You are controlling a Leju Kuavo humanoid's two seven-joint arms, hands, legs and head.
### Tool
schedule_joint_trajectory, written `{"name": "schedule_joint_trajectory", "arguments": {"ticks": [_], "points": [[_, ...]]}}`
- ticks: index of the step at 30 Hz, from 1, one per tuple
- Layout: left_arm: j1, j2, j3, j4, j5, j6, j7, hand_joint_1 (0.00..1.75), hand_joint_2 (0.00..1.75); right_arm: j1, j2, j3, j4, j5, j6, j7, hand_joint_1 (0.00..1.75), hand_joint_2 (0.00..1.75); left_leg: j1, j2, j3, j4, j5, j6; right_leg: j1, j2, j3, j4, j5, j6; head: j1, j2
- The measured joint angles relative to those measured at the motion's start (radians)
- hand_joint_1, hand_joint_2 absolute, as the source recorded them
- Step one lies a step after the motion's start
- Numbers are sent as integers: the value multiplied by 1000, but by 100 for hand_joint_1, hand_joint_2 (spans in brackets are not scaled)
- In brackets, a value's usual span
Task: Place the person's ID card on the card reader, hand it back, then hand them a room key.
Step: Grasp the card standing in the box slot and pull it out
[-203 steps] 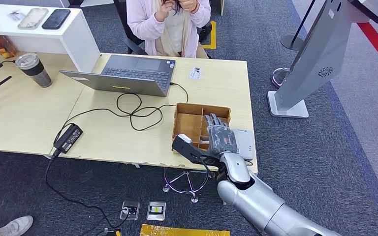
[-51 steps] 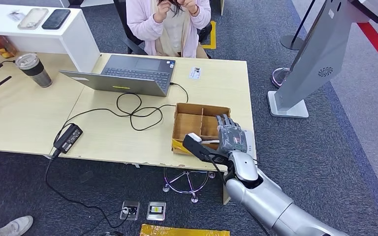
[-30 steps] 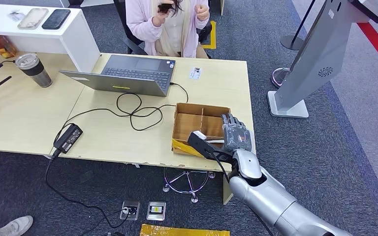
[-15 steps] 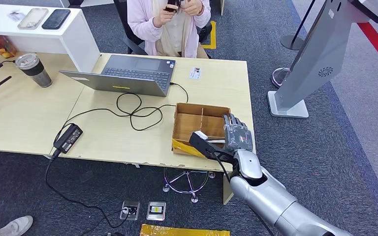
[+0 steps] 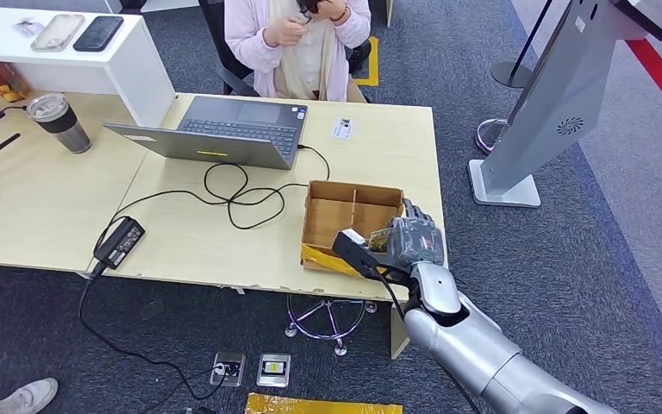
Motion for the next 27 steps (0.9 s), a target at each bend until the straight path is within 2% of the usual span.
{"name": "schedule_joint_trajectory", "arguments": {"ticks": [18,27], "points": [[-3,28,-8,0,1,-13,0,0,0,-2,-1,-8,4,-1,5,-11,175,175,0,0,0,0,0,0,0,0,0,0,0,0,0,0],[-4,32,-14,0,6,-18,0,0,0,-10,0,-8,4,2,-22,-13,175,175,0,0,0,0,0,0,0,0,0,0,0,0,0,0]]}}
